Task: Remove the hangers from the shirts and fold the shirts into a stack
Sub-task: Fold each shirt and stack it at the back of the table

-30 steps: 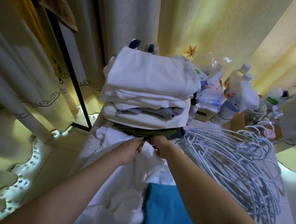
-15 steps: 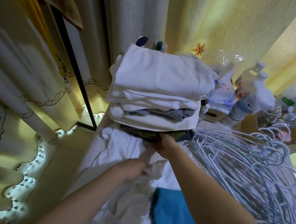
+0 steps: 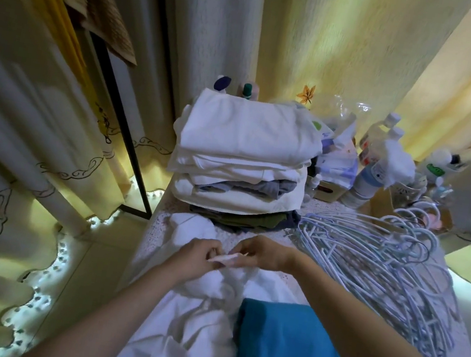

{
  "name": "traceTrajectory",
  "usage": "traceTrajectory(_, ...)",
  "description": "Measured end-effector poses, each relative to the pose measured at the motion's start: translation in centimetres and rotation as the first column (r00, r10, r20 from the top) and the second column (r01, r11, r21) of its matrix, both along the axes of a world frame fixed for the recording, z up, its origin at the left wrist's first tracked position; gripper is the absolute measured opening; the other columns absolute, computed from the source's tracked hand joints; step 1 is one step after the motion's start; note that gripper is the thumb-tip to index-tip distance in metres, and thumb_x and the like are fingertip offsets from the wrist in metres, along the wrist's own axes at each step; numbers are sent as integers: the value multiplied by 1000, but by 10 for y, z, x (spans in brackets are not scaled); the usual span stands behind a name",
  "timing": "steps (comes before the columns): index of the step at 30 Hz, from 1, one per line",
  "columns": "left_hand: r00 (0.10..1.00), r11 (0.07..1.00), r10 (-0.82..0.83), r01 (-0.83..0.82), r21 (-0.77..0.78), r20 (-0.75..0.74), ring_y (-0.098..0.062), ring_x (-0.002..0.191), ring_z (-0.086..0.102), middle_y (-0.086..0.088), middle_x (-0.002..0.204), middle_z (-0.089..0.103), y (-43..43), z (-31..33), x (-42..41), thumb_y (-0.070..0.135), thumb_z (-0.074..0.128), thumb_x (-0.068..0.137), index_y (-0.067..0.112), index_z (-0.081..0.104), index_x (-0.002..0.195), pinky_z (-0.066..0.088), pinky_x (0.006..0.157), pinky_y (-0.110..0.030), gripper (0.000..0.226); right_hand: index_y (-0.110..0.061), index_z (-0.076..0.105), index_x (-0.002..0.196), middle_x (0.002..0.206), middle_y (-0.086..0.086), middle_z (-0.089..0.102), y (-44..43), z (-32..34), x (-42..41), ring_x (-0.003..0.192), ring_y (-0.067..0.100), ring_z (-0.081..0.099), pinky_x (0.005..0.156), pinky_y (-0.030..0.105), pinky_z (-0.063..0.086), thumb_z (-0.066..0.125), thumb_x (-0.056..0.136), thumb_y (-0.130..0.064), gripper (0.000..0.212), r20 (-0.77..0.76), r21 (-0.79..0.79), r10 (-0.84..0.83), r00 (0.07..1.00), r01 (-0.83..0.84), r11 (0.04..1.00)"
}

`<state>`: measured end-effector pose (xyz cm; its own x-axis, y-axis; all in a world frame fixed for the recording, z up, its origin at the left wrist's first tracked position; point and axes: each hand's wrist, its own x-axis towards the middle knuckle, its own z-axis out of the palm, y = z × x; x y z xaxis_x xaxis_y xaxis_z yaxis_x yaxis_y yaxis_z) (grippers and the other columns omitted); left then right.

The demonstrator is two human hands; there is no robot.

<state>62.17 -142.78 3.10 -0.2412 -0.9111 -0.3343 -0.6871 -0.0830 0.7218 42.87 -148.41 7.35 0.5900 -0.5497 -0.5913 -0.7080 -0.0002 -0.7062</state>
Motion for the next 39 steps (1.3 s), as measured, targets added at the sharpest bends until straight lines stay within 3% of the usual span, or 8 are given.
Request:
traceTrajectory(6, 995, 979, -97, 101, -177, 30, -5, 73, 53, 9, 76, 60, -16, 47, 11, 59, 67, 69, 39, 57, 76, 37, 63, -24, 23, -12, 62, 81, 75, 2, 57, 13, 41, -8, 67, 8, 46, 62, 22, 36, 69, 85, -27, 17, 135, -346, -6, 991, 53, 937)
traceTrajectory(12, 978, 978, -157, 173, -115, 139, -3, 60, 43, 6, 64, 50, -9, 79, 53, 76, 64, 60, 10, 59, 71, 32, 58, -25, 67, -3, 58, 90, 88, 16, 58, 13, 99, -17, 79, 10, 51, 73, 30, 46, 59, 92, -28, 26, 276, -425, 66, 959, 60, 903)
traceTrajectory(16, 944, 950, -165, 230, -211, 285, -12, 70, 52, -5, 73, 58, -15, 131, 71, 65, 69, 67, 13, 59, 70, 39, 64, -30, 53, -15, 52, 77, 72, -8, 46, 11, 140, -16, 69, -1, 43, 64, 20, 37, 60, 92, -28, 22, 369, -447, 52, 928, 128, 885)
traceTrajectory(22, 913, 853, -57, 254, -455, 404, -3, 85, 47, 15, 87, 50, -16, 222, 96, 68, 66, 65, 30, 59, 72, 41, 71, -22, 39, -4, 62, 86, 83, 15, 58, 7, 225, -19, 78, 12, 55, 71, 31, 46, 61, 90, -32, 29, 458, -481, 76, 886, 175, 859)
traceTrajectory(25, 890, 756, -31, 318, -572, 454, 2, 92, 39, 24, 94, 46, -17, 261, 99, 62, 71, 67, 32, 60, 70, 35, 76, -14, 31, -21, 64, 69, 62, -11, 56, 1, 266, -28, 62, -2, 52, 59, 14, 42, 63, 89, -28, 21, 427, -520, 102, 898, 152, 840)
traceTrajectory(33, 991, 875, -13, -54, -481, -136, -7, 78, 66, 8, 81, 71, -5, 333, 107, 58, 77, 61, 36, 68, 84, 50, 75, -25, 34, -17, 72, 93, 91, 4, 72, -13, 347, -98, 87, 18, 68, 72, 26, 54, 74, 78, -31, 21, 488, -489, 151, 859, 126, 863)
traceTrajectory(36, 988, 849, -25, -59, -525, -152, 0, 75, 63, 13, 80, 69, 0, 345, 93, 52, 69, 74, 38, 69, 87, 46, 67, -20, 19, -5, 66, 113, 112, 18, 68, -16, 353, -127, 104, 28, 65, 90, 37, 52, 71, 84, -30, 38, 375, -463, 199, 905, -3, 886)
traceTrajectory(39, 986, 818, -7, -89, -568, -165, 0, 75, 65, 10, 82, 71, 2, 355, 77, 48, 67, 73, 36, 71, 85, 47, 64, -15, 17, -4, 70, 101, 100, 23, 69, -13, 352, -141, 94, 27, 65, 87, 45, 49, 76, 76, -43, 46, 435, -534, 144, 889, 126, 836)
